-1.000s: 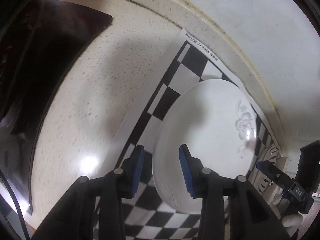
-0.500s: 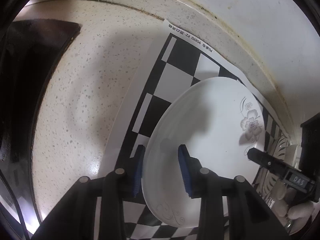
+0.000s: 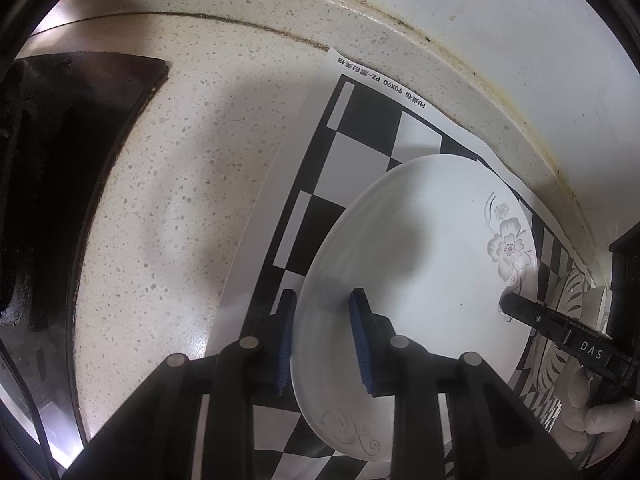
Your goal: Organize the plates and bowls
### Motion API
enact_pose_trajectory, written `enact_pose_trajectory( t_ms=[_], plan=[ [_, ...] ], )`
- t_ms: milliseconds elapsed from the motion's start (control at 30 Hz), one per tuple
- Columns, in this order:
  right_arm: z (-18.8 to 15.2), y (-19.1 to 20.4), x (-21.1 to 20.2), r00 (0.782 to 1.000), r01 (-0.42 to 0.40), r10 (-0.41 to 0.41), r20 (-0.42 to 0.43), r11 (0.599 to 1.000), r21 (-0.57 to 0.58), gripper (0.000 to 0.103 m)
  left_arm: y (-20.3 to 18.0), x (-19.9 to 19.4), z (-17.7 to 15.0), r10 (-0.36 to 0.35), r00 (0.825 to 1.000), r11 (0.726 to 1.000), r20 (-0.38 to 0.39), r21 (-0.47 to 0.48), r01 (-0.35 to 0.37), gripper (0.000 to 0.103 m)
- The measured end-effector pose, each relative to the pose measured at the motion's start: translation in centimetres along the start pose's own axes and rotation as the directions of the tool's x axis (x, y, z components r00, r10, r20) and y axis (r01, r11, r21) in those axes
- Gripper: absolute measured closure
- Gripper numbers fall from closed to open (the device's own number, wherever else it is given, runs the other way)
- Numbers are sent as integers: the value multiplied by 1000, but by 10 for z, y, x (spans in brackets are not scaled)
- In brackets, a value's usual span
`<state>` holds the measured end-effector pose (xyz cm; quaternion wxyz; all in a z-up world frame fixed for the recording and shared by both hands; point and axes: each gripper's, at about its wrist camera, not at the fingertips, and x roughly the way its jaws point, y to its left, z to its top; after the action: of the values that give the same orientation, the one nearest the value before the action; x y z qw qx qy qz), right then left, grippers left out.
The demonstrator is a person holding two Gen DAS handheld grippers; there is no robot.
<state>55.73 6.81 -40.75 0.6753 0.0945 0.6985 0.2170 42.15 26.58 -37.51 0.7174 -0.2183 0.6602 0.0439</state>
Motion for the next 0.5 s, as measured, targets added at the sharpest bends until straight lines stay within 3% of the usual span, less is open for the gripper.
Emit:
enact_pose_trajectory(
  t_ms=[500],
  plan=[
    [-23, -20, -26, 999, -42, 41, 32, 998, 40, 87, -8, -23, -12, -15, 999, 1000, 38, 25, 14, 79]
  ],
)
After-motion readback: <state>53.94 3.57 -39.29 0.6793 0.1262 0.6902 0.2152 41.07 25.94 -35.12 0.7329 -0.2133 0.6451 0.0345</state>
